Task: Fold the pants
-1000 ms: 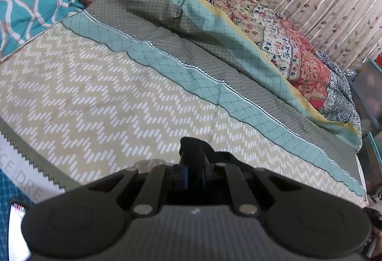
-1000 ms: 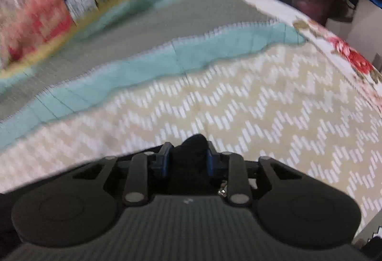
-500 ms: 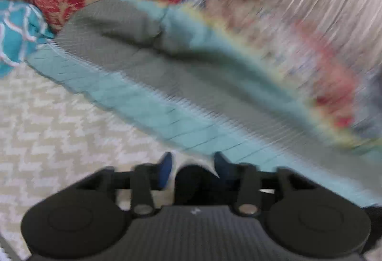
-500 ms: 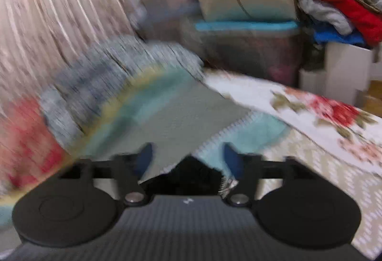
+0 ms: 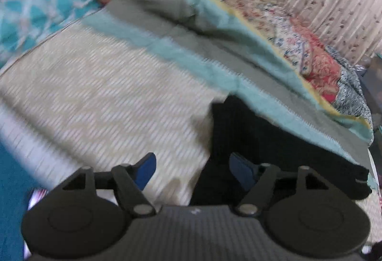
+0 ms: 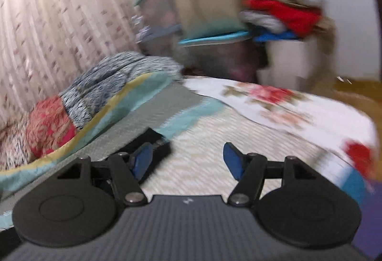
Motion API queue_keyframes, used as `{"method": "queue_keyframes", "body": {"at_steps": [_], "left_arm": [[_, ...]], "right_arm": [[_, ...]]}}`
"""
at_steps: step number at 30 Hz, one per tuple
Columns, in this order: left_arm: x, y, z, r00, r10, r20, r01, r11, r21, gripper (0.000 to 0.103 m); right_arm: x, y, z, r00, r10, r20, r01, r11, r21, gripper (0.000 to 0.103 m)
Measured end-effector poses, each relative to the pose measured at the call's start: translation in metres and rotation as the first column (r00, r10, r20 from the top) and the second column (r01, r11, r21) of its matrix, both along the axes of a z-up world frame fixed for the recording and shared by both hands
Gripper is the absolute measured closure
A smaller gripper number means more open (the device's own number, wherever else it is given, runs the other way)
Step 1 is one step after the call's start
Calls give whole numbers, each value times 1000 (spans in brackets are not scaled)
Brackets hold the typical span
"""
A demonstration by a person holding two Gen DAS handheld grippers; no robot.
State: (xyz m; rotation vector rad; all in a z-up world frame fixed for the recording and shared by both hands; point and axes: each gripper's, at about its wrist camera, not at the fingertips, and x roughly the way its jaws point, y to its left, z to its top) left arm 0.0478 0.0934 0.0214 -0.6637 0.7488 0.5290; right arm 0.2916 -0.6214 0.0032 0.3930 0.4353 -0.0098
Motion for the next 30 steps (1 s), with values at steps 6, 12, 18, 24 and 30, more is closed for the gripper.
{"method": "queue_keyframes", "body": {"at_steps": [6,12,18,24,30], "left_arm": [[-63,-18,-41,996,83,36,-70,958,-279,22],[-63,-35,-87,977,176,122,-88,849,-521,13],[-57,-51,-81,978,157,141,-68,868,-493,91],[-128,-46,-54,951,258,170,-155,874,-461,91],[-156,-43,-73,939,324,115,-225,832,-507,91]], "right_arm": [[-82,-27,-36,987,-133,-86,139,988,74,35],[-124,-46,-66,953,-253,-167,281,943,178,35],[-142,-54,-75,937,-292,-193,330,920,211,35],[-148,-36,-63,953,-264,-151,289,940,183,35],[-122,-13,-70,959,-234,-161,262,947,185,35]]}}
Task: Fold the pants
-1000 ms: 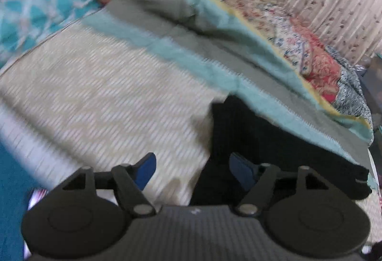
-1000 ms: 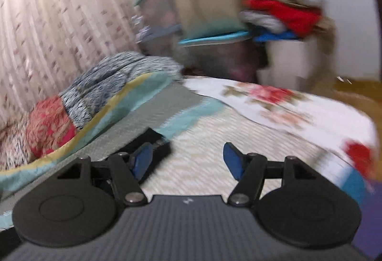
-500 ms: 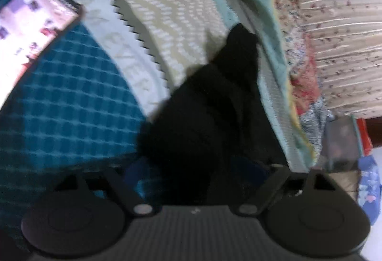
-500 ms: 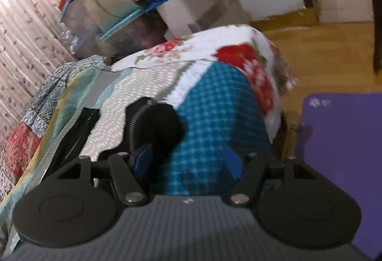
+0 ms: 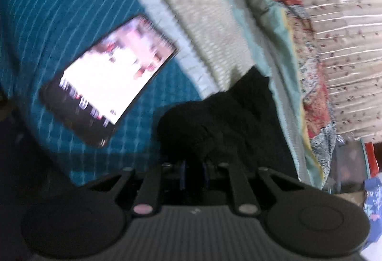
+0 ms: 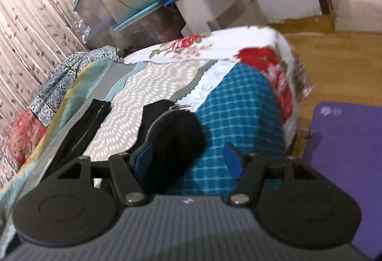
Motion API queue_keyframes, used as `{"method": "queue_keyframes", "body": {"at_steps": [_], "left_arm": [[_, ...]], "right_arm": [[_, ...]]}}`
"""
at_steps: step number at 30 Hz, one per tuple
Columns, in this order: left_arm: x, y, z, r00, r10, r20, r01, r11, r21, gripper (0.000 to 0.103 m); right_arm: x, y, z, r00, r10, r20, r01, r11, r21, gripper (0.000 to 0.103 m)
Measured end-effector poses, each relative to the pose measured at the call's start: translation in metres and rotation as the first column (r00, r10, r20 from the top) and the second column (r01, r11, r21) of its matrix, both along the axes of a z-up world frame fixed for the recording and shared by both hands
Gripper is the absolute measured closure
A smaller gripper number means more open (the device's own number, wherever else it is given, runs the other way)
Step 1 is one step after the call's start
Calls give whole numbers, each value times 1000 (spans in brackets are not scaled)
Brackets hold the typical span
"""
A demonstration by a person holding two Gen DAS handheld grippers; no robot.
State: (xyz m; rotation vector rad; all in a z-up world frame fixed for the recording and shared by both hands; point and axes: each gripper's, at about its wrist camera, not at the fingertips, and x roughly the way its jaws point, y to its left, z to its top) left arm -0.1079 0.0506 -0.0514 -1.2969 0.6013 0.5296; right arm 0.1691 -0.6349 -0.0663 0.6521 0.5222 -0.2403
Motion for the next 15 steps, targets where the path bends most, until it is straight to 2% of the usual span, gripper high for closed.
{"method": "queue_keyframes", "body": {"at_steps": [2,4,5,7,11,15], "left_arm": [[8,-3,0,1000,-3,-11,3,1000,9,91],[12,-2,5,1000,-3,5,3,1000,14,91],[15,-1,11,1000,-2,23,2,1000,17,91],[23,4,29,998,-6,62,5,1000,28,91],[36,24,72,981,-18,191,11,999,38,91],[56,26,130,952,-78,297,28,985,168,91]], "right_arm": [[16,3,-6,1000,3,-20,-3,1000,14,36],[36,3,-10,997,6,-80,-7,1000,-11,74],[45,2,-8,995,9,-95,-9,1000,3,77],[55,3,8,997,3,-75,-3,1000,5,90],[76,5,71,997,1,71,-2,1000,10,91],[96,2,126,979,21,204,-35,997,65,91]]}}
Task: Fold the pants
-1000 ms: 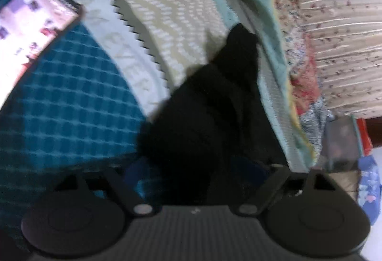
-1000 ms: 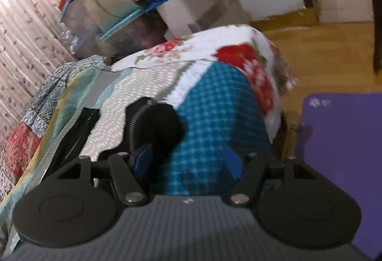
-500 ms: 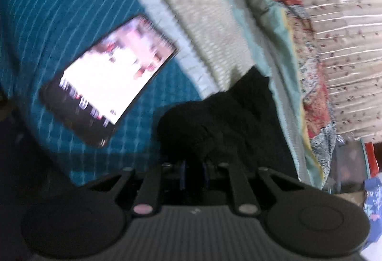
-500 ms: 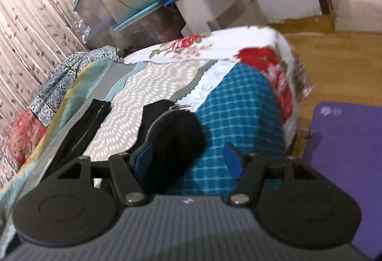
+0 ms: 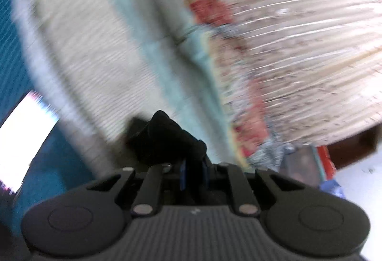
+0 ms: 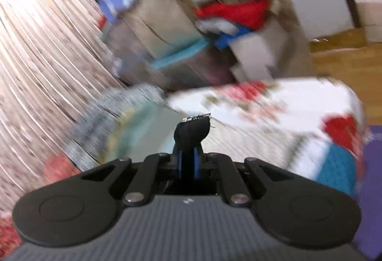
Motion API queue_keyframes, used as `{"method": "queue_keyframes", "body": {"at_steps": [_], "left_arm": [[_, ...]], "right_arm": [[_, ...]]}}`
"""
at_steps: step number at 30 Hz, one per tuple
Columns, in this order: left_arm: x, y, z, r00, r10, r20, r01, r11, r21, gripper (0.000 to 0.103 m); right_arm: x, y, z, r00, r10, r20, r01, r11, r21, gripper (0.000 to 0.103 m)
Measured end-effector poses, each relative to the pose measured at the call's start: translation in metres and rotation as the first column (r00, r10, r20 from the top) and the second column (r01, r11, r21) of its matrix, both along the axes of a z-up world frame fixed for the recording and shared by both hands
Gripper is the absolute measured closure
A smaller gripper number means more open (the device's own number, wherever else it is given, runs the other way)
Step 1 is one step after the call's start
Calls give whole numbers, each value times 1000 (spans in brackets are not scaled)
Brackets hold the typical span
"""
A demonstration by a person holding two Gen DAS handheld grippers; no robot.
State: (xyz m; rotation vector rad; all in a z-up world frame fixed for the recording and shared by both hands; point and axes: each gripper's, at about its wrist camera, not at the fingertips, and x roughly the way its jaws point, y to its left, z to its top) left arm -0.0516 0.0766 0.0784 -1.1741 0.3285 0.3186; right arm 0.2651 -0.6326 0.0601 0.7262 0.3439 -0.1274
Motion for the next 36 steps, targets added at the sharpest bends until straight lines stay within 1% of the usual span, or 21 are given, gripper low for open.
{"method": "queue_keyframes", "body": {"at_steps": [3,6,8,10,12,13,14,15,16,17,19,22,24,26,27,28,29,30,31,33,36], "left_arm": [[4,-6,18,999,-3,41,0,997,73,91],[-5,-12,-8,1000,-21,4,20,995,101,91],[-12,-15,-44,996,-28,-85,33,998,60,91],[-19,-20,-88,981,-41,-188,37,999,-22,91],[-26,-26,-132,948,-57,-312,29,995,-94,90],[-30,-30,-151,930,-65,-362,16,991,-135,85],[-36,-31,-160,932,-61,-357,1,986,-164,84],[-43,-31,-159,942,-54,-330,-8,983,-185,84],[-48,-30,-153,948,-59,-313,-1,982,-189,78],[-52,-30,-144,949,-61,-308,7,985,-173,67],[-64,-25,-121,957,-40,-288,12,995,-99,62],[-73,-10,-82,968,19,-249,-12,1000,28,62],[-59,4,-58,969,51,-242,-15,989,146,62],[-22,18,-38,959,39,-282,37,965,259,62],[4,21,-29,952,19,-307,86,942,325,62],[32,23,-23,945,-9,-328,145,908,392,62],[66,21,-18,934,-41,-354,213,861,463,60],[96,22,-17,922,-72,-379,270,824,499,58],[125,21,-20,910,-114,-399,323,800,507,55],[181,32,-30,879,-210,-428,414,780,469,47],[246,39,-53,842,-233,-487,474,752,458,40]], "right_arm": [[0,3,27,997,10,77,-9,1000,-9,91],[-9,0,15,997,15,76,-13,999,-34,91],[-13,-8,-18,1000,7,0,-7,1000,-23,91],[-17,-13,-62,992,-15,-122,13,1000,-16,91],[-25,-17,-107,962,-44,-270,29,998,-60,90],[-28,-17,-122,942,-51,-331,26,997,-78,82],[-33,-19,-133,932,-60,-357,36,997,-73,75],[-44,-24,-136,934,-83,-348,70,996,-51,62],[-50,-28,-134,934,-100,-344,94,995,-32,47],[-57,-33,-129,931,-121,-343,119,993,-25,44],[-70,-36,-112,926,-198,-322,184,980,-75,45],[-81,-41,-84,891,-352,-285,307,932,-192,45],[-80,-38,-66,897,-376,-230,338,922,-191,45],[-59,-27,-48,940,-287,-186,257,951,-171,45],[-39,-14,-38,964,-193,-183,166,974,-155,45],[-21,-2,-32,976,-108,-187,83,987,-137,45],[0,13,-27,981,-17,-193,-6,993,-117,45],[24,31,-24,978,70,-198,-91,991,-96,45],[44,45,-23,971,123,-205,-142,986,-82,45],[89,73,-25,952,198,-234,-220,973,-70,45],[159,110,-40,917,231,-325,-272,958,-88,45]]}}
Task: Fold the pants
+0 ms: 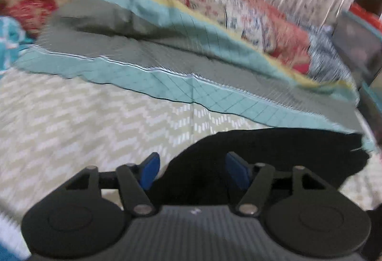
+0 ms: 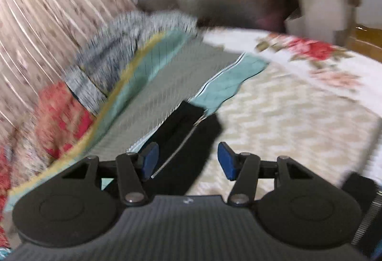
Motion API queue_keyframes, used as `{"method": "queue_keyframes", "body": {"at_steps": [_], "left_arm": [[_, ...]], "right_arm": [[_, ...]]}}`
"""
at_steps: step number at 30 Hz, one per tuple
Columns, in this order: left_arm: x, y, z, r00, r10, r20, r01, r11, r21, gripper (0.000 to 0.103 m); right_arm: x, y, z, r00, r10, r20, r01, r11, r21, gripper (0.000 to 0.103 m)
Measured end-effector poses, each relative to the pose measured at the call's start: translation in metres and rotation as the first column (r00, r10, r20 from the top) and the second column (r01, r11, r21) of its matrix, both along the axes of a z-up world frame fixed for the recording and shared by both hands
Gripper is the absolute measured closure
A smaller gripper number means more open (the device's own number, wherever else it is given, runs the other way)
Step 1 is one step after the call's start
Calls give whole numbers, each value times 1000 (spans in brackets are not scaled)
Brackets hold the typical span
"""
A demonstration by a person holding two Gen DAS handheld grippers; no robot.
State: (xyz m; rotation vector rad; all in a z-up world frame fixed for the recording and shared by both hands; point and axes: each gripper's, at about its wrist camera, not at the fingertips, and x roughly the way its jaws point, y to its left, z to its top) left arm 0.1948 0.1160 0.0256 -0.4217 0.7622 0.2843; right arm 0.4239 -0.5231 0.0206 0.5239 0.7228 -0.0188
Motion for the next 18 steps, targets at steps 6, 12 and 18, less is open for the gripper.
{"method": "queue_keyframes", "body": {"at_steps": [6,12,18], "left_arm": [[54,-16,-45,994,-76,-79,81,995,53,20],[66,-27,-63,983,-123,-135,144,978,154,76],[49,-39,-42,992,-111,-65,123,964,234,91]], "right_arm": [[86,42,-30,992,7,-127,-16,998,-67,44],[148,51,-59,972,-95,-215,78,993,-84,41],[147,39,-83,970,-102,-220,103,995,-8,96]]}}
